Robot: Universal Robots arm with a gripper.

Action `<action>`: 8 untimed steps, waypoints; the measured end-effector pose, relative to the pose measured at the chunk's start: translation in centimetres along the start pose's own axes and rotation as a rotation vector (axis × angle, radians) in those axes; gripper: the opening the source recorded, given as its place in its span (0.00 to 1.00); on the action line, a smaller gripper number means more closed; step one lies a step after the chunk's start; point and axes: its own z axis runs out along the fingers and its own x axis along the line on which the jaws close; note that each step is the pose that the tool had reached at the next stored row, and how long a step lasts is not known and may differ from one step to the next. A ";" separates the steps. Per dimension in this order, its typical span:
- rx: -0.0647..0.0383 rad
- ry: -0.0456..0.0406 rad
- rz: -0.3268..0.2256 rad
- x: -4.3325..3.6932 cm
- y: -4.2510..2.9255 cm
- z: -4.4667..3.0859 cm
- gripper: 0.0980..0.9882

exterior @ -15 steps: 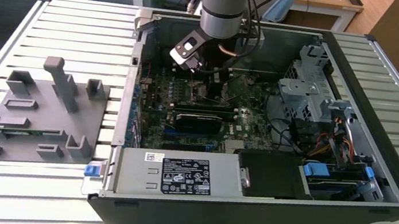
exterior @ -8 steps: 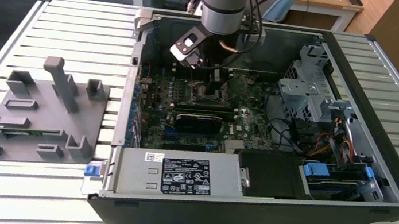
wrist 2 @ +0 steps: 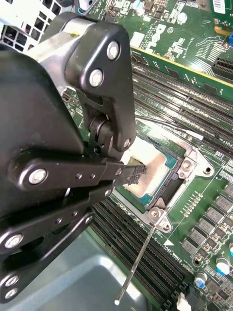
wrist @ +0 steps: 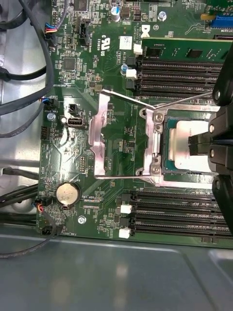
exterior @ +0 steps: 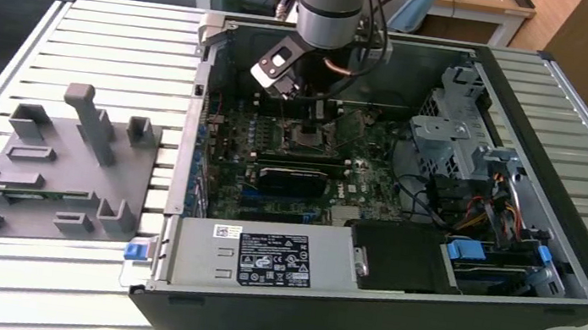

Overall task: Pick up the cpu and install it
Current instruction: 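Place the cpu into insertion slot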

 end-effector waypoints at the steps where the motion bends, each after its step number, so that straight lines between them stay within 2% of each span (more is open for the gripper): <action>1: 0.000 0.0000 0.000 0.00 0.00 -0.04 0.01; 8: 0.000 -0.0001 0.001 0.00 0.01 -0.20 0.01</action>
